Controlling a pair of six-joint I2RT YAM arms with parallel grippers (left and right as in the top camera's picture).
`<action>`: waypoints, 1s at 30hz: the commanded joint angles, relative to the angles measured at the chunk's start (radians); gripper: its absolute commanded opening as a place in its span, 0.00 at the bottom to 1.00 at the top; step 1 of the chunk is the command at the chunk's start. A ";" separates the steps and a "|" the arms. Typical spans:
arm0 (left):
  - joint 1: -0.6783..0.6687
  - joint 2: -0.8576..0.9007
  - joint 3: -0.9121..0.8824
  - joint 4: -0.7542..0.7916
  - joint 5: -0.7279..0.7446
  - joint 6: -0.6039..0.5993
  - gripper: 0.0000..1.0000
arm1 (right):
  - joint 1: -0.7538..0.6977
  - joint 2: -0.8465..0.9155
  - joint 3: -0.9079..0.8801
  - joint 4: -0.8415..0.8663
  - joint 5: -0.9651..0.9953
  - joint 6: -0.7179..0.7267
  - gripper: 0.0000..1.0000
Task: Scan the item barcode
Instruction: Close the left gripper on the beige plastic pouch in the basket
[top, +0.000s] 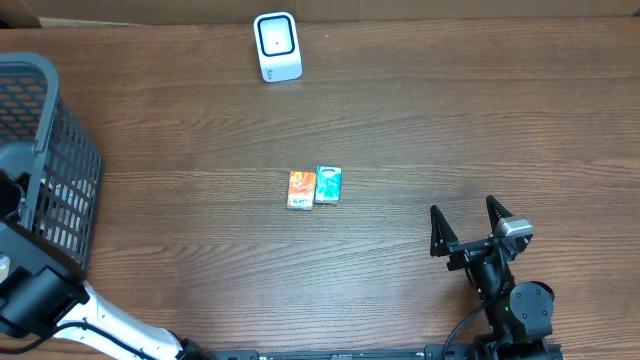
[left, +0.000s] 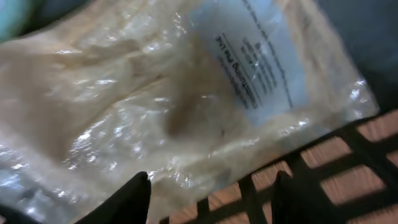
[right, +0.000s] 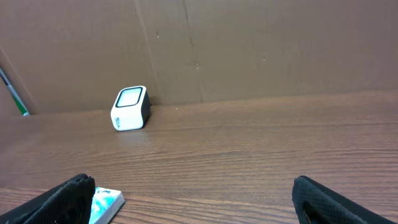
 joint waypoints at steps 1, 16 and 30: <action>-0.019 -0.026 -0.093 0.054 -0.042 -0.028 0.50 | -0.005 -0.011 -0.011 0.003 -0.005 0.003 1.00; -0.024 -0.026 -0.309 0.257 -0.153 -0.097 0.04 | -0.005 -0.011 -0.011 0.003 -0.005 0.003 1.00; -0.024 -0.054 -0.107 0.086 -0.094 -0.097 0.04 | -0.005 -0.011 -0.011 0.003 -0.005 0.003 1.00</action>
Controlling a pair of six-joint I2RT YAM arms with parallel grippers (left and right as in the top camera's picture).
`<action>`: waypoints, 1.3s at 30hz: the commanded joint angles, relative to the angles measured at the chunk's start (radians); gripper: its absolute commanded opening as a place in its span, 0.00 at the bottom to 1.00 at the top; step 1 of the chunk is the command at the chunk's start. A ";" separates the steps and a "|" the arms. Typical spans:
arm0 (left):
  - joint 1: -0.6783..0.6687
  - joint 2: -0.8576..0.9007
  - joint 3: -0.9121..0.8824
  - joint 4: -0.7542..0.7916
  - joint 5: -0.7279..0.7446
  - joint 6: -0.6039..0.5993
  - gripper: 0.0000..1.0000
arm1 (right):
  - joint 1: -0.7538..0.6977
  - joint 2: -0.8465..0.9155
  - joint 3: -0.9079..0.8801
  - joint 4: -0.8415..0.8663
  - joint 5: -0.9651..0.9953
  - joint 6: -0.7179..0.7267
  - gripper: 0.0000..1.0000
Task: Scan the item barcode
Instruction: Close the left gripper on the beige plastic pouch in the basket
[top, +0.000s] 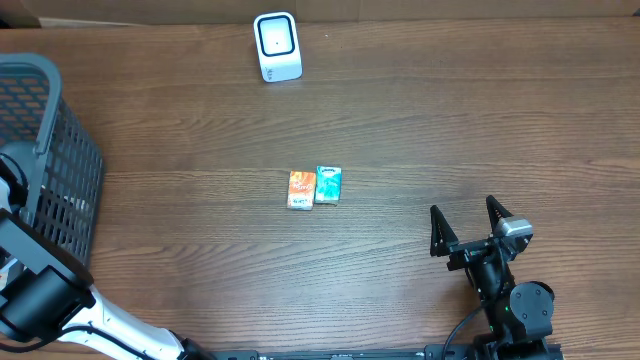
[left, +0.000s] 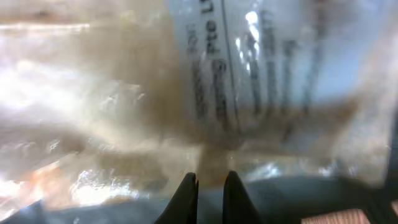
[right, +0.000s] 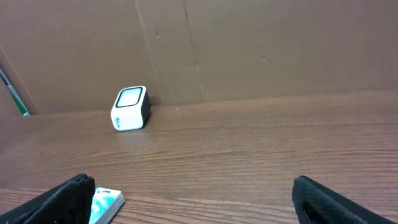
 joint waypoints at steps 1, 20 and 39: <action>0.003 -0.010 0.137 -0.077 0.013 0.001 0.05 | -0.005 -0.011 -0.011 0.004 -0.005 0.003 1.00; 0.005 -0.051 0.129 0.084 -0.179 0.212 0.89 | -0.005 -0.011 -0.011 0.004 -0.005 0.003 1.00; 0.006 -0.043 -0.069 0.275 -0.178 0.264 0.77 | -0.005 -0.011 -0.011 0.004 -0.005 0.003 1.00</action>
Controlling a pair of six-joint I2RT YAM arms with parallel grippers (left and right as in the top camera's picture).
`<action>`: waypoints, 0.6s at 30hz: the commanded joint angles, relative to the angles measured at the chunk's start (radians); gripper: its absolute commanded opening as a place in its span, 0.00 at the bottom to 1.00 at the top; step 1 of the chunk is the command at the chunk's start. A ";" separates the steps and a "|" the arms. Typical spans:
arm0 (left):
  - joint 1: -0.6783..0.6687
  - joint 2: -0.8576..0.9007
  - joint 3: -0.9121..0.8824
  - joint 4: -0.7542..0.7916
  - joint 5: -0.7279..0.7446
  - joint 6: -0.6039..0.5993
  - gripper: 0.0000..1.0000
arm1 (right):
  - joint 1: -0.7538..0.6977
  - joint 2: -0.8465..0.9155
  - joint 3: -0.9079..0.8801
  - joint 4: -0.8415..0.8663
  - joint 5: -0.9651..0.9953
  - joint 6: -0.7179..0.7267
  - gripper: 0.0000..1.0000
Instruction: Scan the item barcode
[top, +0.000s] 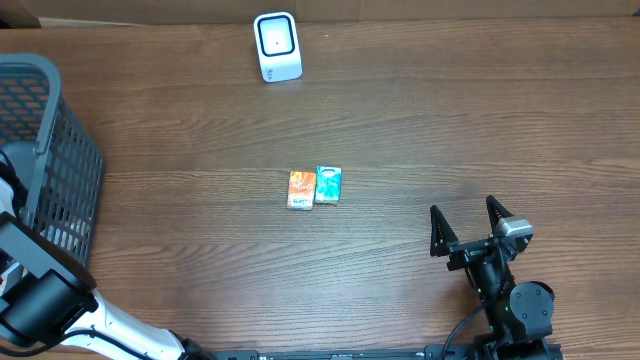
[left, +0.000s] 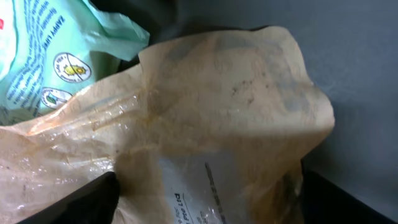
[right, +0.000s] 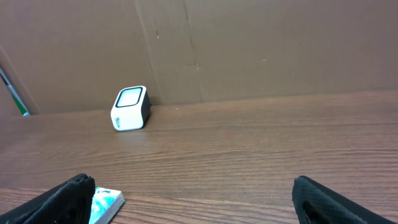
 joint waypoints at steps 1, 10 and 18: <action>0.006 -0.012 -0.013 0.006 -0.013 0.023 0.74 | -0.005 -0.011 -0.011 0.003 -0.005 0.003 1.00; 0.005 -0.013 -0.014 -0.006 -0.007 0.023 0.17 | -0.005 -0.011 -0.011 0.003 -0.005 0.003 1.00; 0.005 -0.016 0.032 -0.071 -0.008 0.022 0.04 | -0.005 -0.011 -0.011 0.003 -0.005 0.003 1.00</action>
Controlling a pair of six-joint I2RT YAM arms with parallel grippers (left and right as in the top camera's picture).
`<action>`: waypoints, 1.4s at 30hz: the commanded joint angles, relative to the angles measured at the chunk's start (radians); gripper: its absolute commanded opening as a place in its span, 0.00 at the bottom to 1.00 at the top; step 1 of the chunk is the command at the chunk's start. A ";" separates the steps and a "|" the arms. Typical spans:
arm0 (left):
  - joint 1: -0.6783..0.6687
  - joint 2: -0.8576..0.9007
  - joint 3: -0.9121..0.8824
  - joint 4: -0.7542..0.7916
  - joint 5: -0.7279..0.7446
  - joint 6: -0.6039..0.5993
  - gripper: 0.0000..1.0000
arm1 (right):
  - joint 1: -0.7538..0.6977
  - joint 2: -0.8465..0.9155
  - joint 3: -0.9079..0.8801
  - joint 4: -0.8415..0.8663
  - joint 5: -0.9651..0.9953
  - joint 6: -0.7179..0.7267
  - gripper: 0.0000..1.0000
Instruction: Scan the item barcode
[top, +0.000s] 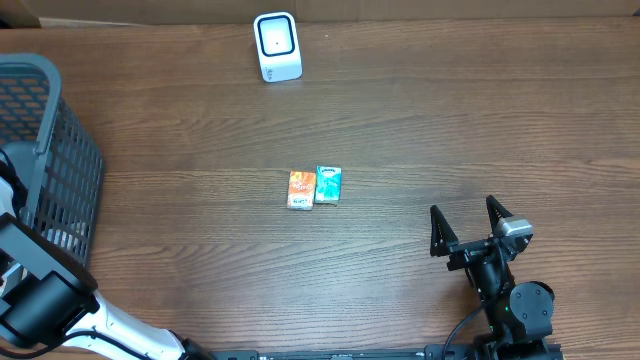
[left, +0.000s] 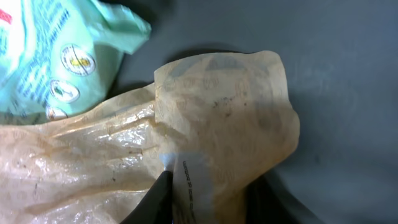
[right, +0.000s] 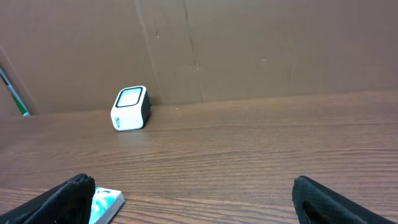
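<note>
In the left wrist view my left gripper (left: 210, 200) is down inside the grey basket (top: 52, 150), its fingers closed in on a fold of a tan, crinkled plastic pouch (left: 217, 118) with a printed label. A mint-green packet (left: 50, 56) lies beside the pouch. The white scanner (top: 277, 46) stands at the table's far edge, also seen as the scanner (right: 130, 108) in the right wrist view. My right gripper (top: 466, 232) rests open at the near right, holding nothing.
An orange pack (top: 301, 189) and a teal pack (top: 328, 185) lie side by side mid-table; the teal pack (right: 106, 202) shows by my right gripper's left finger. A brown cardboard wall (right: 249, 43) backs the table. The basket's dark floor (left: 336, 74) surrounds the pouch.
My left gripper's fingers, wide apart around the pouch before, now stand much closer together with the pouch's folded edge pinched between them. The right arm has not moved.
My left gripper hung open over the pouch in the basket. Then its fingers were nearly together against the pouch's label. After that they stood wide apart with the pouch seen from another side, and now they grip its fold. The right arm stayed still throughout.
</note>
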 joint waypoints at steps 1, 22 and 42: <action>0.005 -0.006 0.043 -0.046 0.004 0.000 0.04 | -0.005 -0.011 -0.011 0.003 -0.005 0.003 1.00; 0.005 -0.007 0.339 -0.310 0.032 -0.130 0.04 | -0.005 -0.011 -0.011 0.003 -0.005 0.003 1.00; 0.004 -0.008 0.843 -0.637 0.191 -0.140 0.04 | -0.005 -0.011 -0.011 0.003 -0.005 0.003 1.00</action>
